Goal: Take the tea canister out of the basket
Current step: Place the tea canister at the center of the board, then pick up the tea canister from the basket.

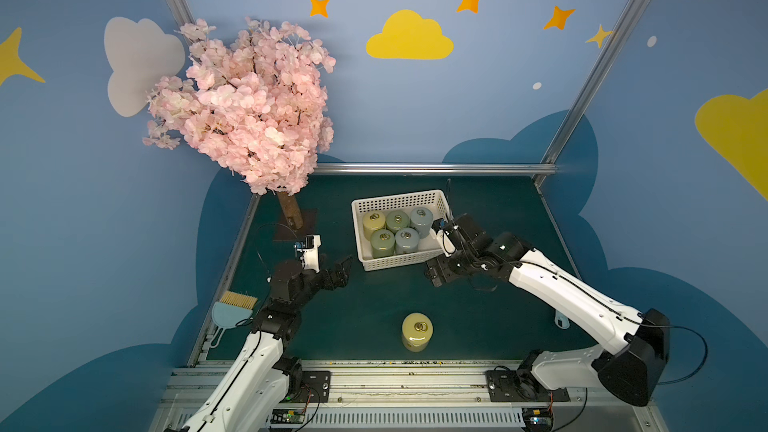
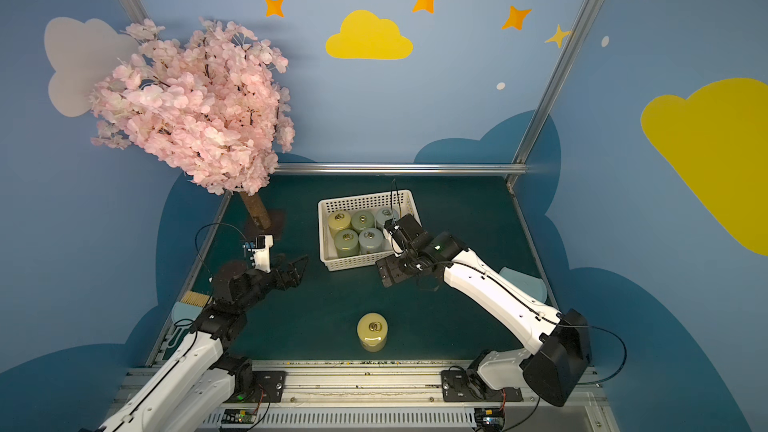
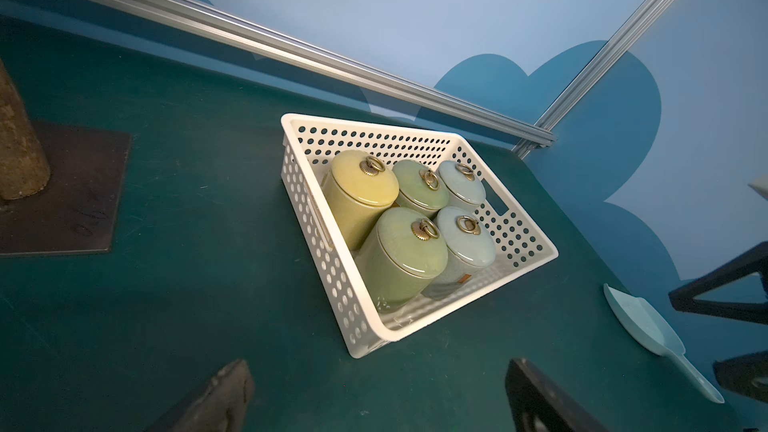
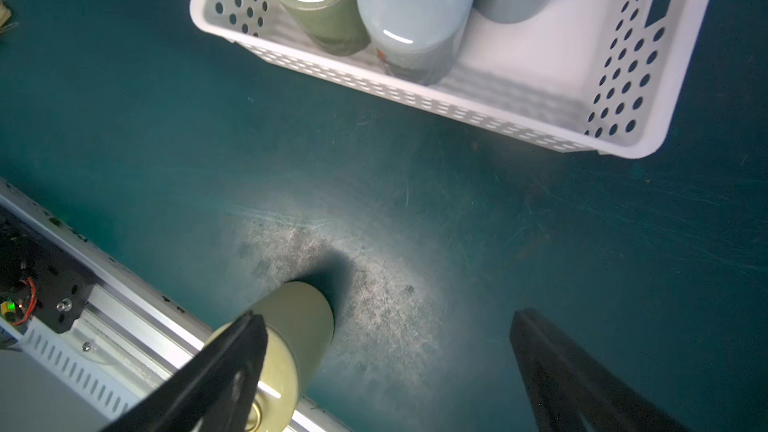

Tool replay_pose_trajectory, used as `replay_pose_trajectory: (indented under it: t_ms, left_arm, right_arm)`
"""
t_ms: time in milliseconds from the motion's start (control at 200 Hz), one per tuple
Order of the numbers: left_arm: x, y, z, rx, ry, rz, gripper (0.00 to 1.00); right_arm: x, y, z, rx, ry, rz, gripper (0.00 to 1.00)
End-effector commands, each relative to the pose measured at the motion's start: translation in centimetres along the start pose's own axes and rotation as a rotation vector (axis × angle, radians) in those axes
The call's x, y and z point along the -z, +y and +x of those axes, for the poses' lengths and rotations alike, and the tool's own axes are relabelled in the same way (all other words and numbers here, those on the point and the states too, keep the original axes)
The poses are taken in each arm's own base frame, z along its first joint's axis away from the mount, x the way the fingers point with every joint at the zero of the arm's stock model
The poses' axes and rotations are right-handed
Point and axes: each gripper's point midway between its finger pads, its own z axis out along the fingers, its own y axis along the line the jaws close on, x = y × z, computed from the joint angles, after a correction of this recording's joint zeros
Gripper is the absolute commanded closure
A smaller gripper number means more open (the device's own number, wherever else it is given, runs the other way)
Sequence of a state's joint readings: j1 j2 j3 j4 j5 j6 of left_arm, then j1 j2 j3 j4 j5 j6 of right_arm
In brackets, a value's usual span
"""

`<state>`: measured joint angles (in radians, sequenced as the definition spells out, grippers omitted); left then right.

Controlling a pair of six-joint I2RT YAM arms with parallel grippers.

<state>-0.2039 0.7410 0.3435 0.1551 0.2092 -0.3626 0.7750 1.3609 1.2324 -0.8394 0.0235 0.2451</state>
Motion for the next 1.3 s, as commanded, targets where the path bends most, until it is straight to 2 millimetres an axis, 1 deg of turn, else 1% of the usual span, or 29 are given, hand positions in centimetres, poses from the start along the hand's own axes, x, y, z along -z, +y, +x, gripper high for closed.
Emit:
replay_pose_trajectory:
  t_ms: [0,245,461,626,901,1291]
  left_arm:
    - [-0.1,-1.1,-0.4,-0.026,-0.006,0.06,0.0]
    - [-0.2,-1.3,-0.3,-0.021,0.002,0.069,0.0]
    - [-0.2,-1.2,-0.2,-0.019,0.001,0.064,0.0]
    - [-0.3,-1.0,-0.2,-0.014,0.002,0.056,0.0]
    - [-0.3,-0.9,-0.1,-0.012,0.004,0.052,0.0]
    - [-0.2,-0.9,-0.2,-0.011,-0.001,0.05,0.0]
  right_arm:
    - [-0.5,0.1,-1.8,0.031,-0.025,-0.035,0.02]
    - [-2.9,-0.2,-4.2,0.054,-0.006,-0.025,0.02]
    - [-5.7,-0.1,-6.5,0.101,0.022,-0.014,0.02]
    - [-7.4,-0.3,-7.9,0.106,0.031,-0.002,0.02]
    - [-9.8,-0.8,-9.2,0.106,0.054,0.007,0.02]
    - [-12.0,-1.3,-10.2,0.111,0.074,0.022,0.02]
